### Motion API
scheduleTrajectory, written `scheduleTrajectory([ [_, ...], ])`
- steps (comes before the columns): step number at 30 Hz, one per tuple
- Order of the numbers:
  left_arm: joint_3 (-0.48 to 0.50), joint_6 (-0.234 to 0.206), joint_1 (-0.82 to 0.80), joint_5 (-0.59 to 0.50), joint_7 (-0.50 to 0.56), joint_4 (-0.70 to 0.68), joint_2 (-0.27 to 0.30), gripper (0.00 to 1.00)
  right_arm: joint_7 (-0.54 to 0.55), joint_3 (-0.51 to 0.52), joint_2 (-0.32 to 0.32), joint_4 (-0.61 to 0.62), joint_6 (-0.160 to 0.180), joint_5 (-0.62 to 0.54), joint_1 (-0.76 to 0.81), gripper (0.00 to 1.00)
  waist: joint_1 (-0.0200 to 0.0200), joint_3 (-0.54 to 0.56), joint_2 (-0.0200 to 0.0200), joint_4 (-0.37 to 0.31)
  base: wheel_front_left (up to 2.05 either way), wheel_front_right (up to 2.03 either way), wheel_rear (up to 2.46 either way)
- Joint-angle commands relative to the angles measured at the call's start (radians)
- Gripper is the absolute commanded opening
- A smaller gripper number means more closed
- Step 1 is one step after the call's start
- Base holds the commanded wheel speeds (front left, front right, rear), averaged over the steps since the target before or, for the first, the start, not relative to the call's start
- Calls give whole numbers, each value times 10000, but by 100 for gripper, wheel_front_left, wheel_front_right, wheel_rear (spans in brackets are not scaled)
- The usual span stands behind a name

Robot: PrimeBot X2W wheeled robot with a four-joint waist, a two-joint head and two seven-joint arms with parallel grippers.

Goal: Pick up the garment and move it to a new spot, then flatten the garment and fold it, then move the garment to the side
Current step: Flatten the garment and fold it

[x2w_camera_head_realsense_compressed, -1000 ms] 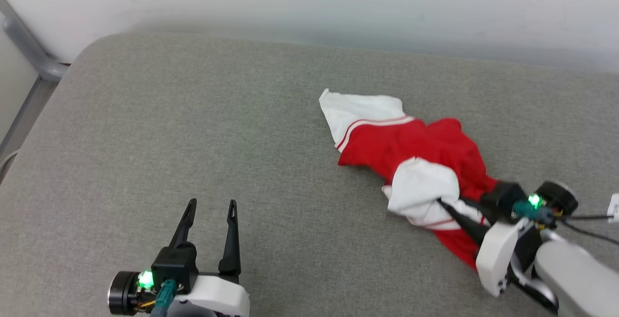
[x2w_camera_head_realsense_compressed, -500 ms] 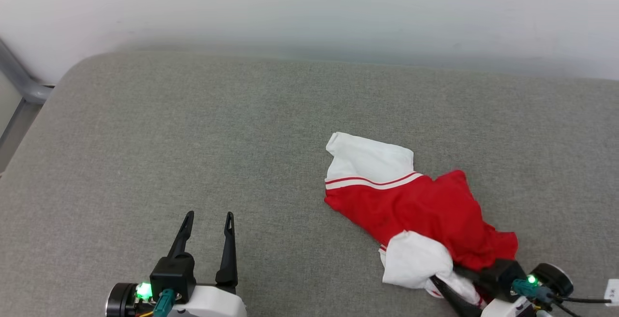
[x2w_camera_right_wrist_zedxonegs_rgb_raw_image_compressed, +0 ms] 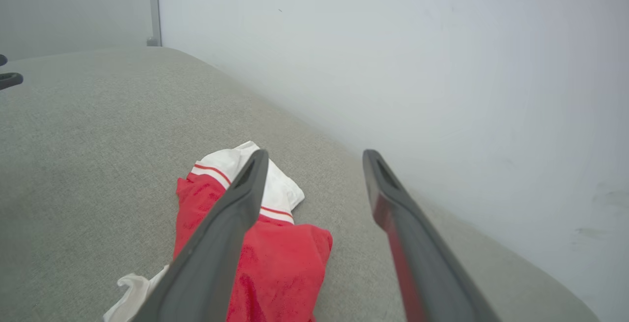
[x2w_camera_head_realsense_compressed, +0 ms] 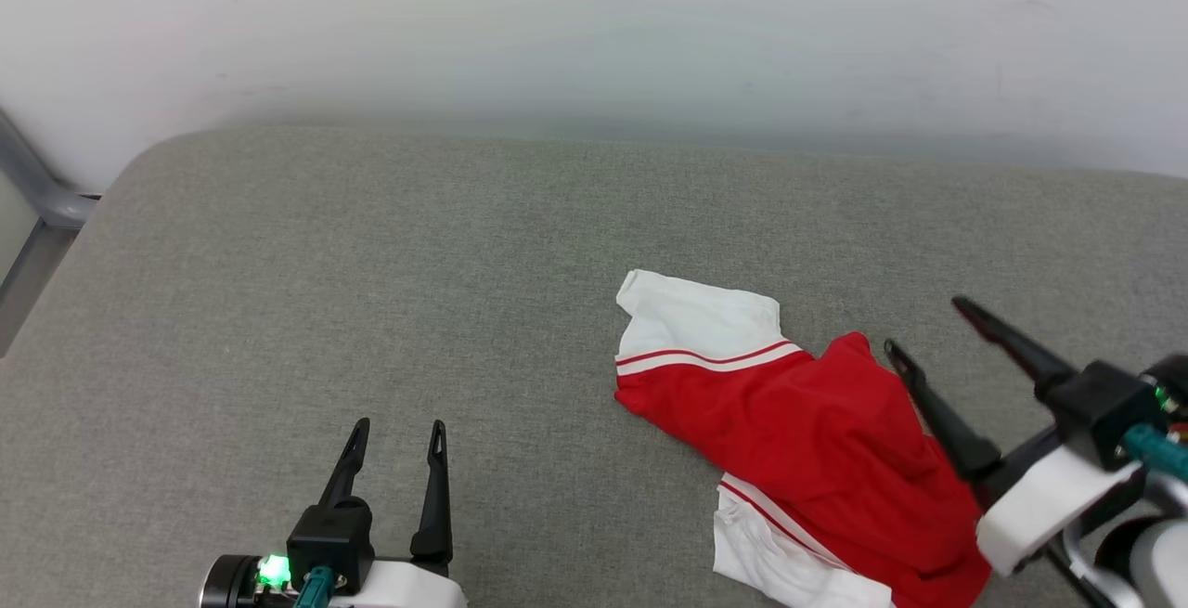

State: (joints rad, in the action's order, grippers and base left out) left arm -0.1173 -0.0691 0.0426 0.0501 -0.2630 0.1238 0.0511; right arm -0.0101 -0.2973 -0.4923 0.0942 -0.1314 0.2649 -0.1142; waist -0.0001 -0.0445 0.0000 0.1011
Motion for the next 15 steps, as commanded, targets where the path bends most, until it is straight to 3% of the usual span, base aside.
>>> scheduleTrajectory([
  [1,16,50,79,-46,-28,-62,-16,100,401,64,-299,316,14,61,-495,100,1,4,0,35,0,0,0],
  [7,1,96,-40,-110,-28,-106,-14,100,1695,-480,-1052,496,15,650,-1715,100,1,-70,0,142,0,0,0],
  [15,-244,20,-396,49,-27,-226,-16,100,4592,-2870,-2412,-272,16,2461,-4123,100,1,-644,0,535,0,0,0],
])
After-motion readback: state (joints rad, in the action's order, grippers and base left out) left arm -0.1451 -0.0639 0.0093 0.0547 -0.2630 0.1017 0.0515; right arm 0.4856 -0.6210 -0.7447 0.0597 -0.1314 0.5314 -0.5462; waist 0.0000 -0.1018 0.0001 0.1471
